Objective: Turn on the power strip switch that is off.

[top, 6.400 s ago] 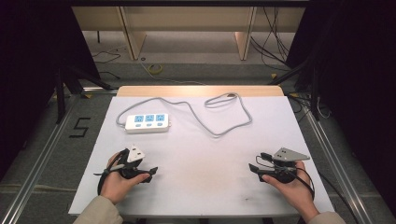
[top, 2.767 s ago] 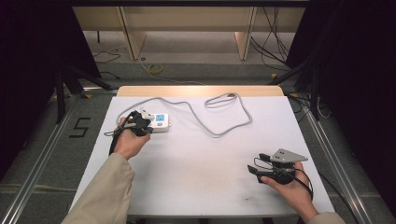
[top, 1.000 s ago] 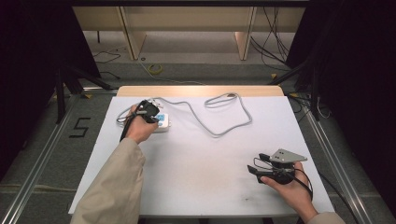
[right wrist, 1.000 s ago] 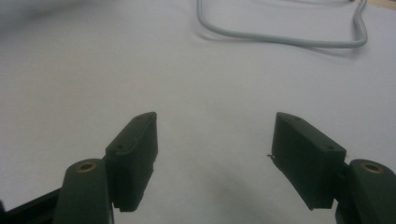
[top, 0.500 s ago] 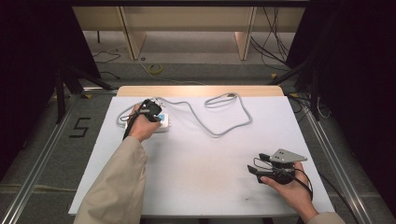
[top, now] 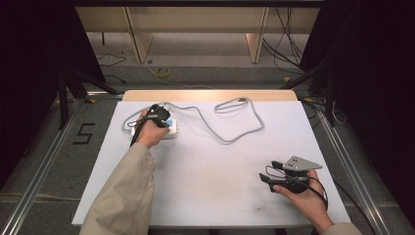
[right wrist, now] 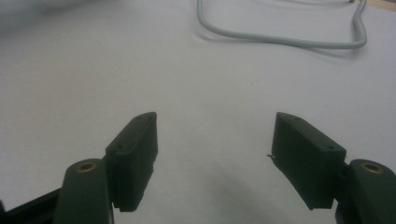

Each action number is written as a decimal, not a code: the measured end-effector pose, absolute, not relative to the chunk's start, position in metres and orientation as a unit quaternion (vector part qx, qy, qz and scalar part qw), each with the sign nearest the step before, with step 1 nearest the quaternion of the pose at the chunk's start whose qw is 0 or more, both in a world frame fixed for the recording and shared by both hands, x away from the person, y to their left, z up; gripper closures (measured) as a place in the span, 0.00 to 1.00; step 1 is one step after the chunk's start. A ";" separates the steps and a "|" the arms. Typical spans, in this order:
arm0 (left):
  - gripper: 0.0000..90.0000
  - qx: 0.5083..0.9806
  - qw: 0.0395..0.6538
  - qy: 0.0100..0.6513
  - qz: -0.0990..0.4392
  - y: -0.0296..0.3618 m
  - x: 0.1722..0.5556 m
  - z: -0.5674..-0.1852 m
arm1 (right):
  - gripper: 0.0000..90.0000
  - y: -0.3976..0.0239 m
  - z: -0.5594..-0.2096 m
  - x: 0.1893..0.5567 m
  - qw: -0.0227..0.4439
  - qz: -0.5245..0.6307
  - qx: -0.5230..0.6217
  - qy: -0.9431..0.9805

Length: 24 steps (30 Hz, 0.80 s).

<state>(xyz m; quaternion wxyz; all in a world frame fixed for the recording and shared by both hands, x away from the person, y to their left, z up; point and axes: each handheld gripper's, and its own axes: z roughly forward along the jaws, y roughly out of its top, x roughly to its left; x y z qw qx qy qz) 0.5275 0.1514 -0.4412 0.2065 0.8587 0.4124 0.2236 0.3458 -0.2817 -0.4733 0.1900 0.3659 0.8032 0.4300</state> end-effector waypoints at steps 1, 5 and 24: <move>1.00 0.858 0.208 0.413 0.224 0.151 0.528 -0.441 | 0.36 -0.281 -0.473 0.346 0.190 0.431 0.367 0.803; 1.00 0.859 0.207 0.412 0.224 0.150 0.528 -0.441 | 0.36 -0.282 -0.473 0.346 0.190 0.430 0.366 0.803; 1.00 0.862 0.198 0.412 0.220 0.148 0.531 -0.443 | 0.36 -0.281 -0.473 0.346 0.191 0.429 0.365 0.804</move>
